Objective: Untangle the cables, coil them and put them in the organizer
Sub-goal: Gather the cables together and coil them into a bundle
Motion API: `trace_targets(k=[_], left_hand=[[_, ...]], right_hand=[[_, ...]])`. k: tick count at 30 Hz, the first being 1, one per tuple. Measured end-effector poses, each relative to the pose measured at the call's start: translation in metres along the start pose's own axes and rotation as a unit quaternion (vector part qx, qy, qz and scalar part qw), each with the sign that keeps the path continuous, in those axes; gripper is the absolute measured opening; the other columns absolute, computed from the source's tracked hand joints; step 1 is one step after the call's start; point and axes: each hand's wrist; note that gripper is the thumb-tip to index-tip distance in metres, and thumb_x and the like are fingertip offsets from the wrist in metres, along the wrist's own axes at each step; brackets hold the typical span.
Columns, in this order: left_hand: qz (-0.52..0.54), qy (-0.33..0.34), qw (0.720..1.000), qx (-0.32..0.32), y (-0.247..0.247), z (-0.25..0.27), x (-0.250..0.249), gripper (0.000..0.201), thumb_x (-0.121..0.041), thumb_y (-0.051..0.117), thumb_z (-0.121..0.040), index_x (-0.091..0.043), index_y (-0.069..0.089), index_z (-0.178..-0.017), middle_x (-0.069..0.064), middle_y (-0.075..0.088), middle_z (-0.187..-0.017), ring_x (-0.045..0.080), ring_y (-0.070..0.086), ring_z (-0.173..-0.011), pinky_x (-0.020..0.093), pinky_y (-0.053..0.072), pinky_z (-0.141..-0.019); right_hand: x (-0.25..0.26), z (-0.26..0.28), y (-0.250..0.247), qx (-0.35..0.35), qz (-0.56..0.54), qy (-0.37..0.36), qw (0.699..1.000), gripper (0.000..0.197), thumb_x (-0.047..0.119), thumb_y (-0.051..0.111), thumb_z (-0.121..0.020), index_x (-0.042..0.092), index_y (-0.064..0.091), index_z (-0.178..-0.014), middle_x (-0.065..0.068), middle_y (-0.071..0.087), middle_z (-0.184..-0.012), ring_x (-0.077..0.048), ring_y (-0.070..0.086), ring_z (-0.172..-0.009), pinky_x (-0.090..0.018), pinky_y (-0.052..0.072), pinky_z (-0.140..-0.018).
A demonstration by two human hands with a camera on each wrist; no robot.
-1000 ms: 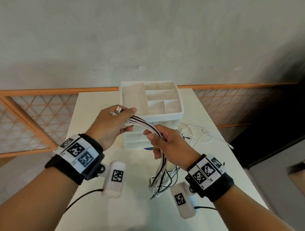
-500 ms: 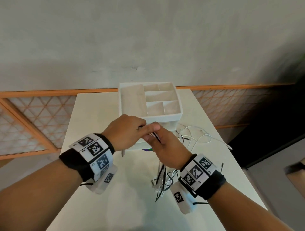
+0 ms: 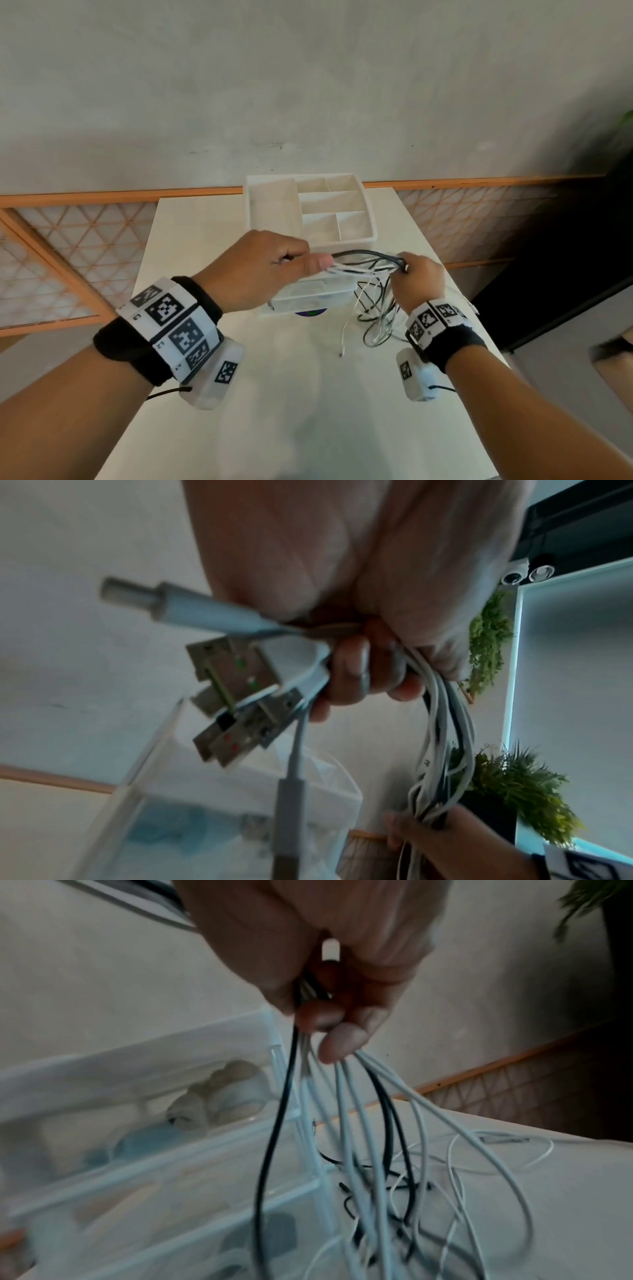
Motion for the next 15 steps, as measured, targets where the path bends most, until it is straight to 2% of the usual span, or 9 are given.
trace_targets(k=[2, 4, 6, 8, 9, 10, 12, 14, 15], left_hand=[[-0.008, -0.045, 0.998, 0.044, 0.005, 0.006, 0.011, 0.062, -0.067, 0.052, -0.082, -0.009, 0.055, -0.062, -0.004, 0.039, -0.051, 0.013, 0.041, -0.047, 0.026, 0.042, -0.047], [-0.057, -0.097, 0.991, 0.078, 0.012, 0.012, 0.027, 0.061, -0.07, 0.049, -0.082, -0.014, 0.06, -0.063, 0.006, 0.053, -0.057, 0.022, 0.056, -0.053, 0.032, 0.052, -0.053], [-0.1, -0.151, 0.98, 0.079, 0.019, 0.018, 0.043, 0.063, -0.069, 0.048, -0.085, -0.011, 0.06, -0.065, 0.011, 0.06, -0.063, 0.024, 0.057, -0.055, 0.034, 0.051, -0.057], [-0.116, -0.191, 0.973, 0.054, 0.026, 0.021, 0.056, 0.068, -0.07, 0.046, -0.086, -0.006, 0.055, -0.066, 0.016, 0.066, -0.072, 0.028, 0.058, -0.056, 0.038, 0.049, -0.059], [-0.123, -0.202, 0.971, 0.041, 0.027, 0.022, 0.059, 0.071, -0.072, 0.044, -0.086, -0.004, 0.055, -0.067, 0.019, 0.068, -0.076, 0.032, 0.061, -0.058, 0.038, 0.05, -0.058], [-0.126, -0.21, 0.969, 0.03, 0.027, 0.021, 0.059, 0.073, -0.073, 0.042, -0.085, -0.003, 0.056, -0.07, 0.02, 0.069, -0.078, 0.033, 0.063, -0.06, 0.037, 0.051, -0.056], [-0.109, -0.224, 0.968, 0.005, 0.024, 0.018, 0.055, 0.073, -0.07, 0.042, -0.088, -0.001, 0.062, -0.076, 0.018, 0.07, -0.081, 0.03, 0.066, -0.06, 0.038, 0.057, -0.051], [-0.097, -0.221, 0.97, -0.016, 0.021, 0.01, 0.045, 0.066, -0.064, 0.042, -0.093, -0.003, 0.065, -0.077, 0.012, 0.072, -0.084, 0.023, 0.066, -0.062, 0.033, 0.055, -0.047], [-0.096, -0.212, 0.972, -0.022, 0.021, 0.006, 0.038, 0.063, -0.062, 0.042, -0.095, -0.006, 0.066, -0.077, 0.005, 0.072, -0.083, 0.019, 0.064, -0.062, 0.026, 0.05, -0.046]], right_hand=[[-0.009, 0.002, 0.003, -0.118, -0.036, -0.048, 0.991, 0.027, 0.005, 0.06, -0.081, 0.011, 0.08, -0.097, -0.021, 0.065, -0.083, -0.038, 0.061, -0.074, -0.027, 0.034, -0.065], [-0.019, 0.016, 0.016, -0.122, -0.03, -0.057, 0.99, 0.025, -0.008, 0.067, -0.076, 0.006, 0.078, -0.094, -0.022, 0.06, -0.086, -0.037, 0.06, -0.069, -0.027, 0.04, -0.064], [-0.034, 0.034, 0.034, 0.009, -0.015, -0.027, 0.999, 0.024, 0.001, 0.074, -0.079, 0.007, 0.074, -0.102, -0.018, 0.058, -0.094, -0.037, 0.062, -0.081, -0.027, 0.043, -0.072], [-0.044, 0.05, 0.046, 0.216, 0.017, -0.006, 0.976, 0.042, 0.024, 0.08, -0.081, 0.019, 0.067, -0.121, -0.005, 0.056, -0.096, -0.029, 0.061, -0.092, -0.025, 0.042, -0.079], [-0.044, 0.055, 0.047, 0.293, 0.024, -0.013, 0.956, 0.053, 0.029, 0.08, -0.08, 0.026, 0.061, -0.13, 0.001, 0.055, -0.091, -0.021, 0.059, -0.089, -0.024, 0.043, -0.079], [-0.04, 0.055, 0.043, 0.332, 0.019, -0.027, 0.943, 0.062, 0.026, 0.078, -0.08, 0.03, 0.055, -0.137, 0.005, 0.056, -0.084, -0.015, 0.057, -0.081, -0.021, 0.044, -0.075], [-0.022, 0.048, 0.027, 0.313, -0.011, -0.06, 0.948, 0.07, 0.015, 0.07, -0.078, 0.032, 0.049, -0.142, 0.007, 0.056, -0.078, -0.009, 0.053, -0.071, -0.017, 0.043, -0.069], [0.004, 0.039, 0.005, 0.24, -0.097, -0.084, 0.962, 0.071, 0.019, 0.07, -0.072, 0.031, 0.051, -0.139, 0.005, 0.056, -0.089, -0.01, 0.055, -0.077, -0.021, 0.044, -0.075], [0.022, 0.037, -0.007, 0.224, -0.15, -0.111, 0.957, 0.075, 0.023, 0.071, -0.07, 0.032, 0.05, -0.141, 0.005, 0.057, -0.1, -0.009, 0.057, -0.086, -0.018, 0.044, -0.079]])
Point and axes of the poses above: each hand's wrist, its own z-axis away from the middle knuckle, its own y-axis out of the palm, x = y × z
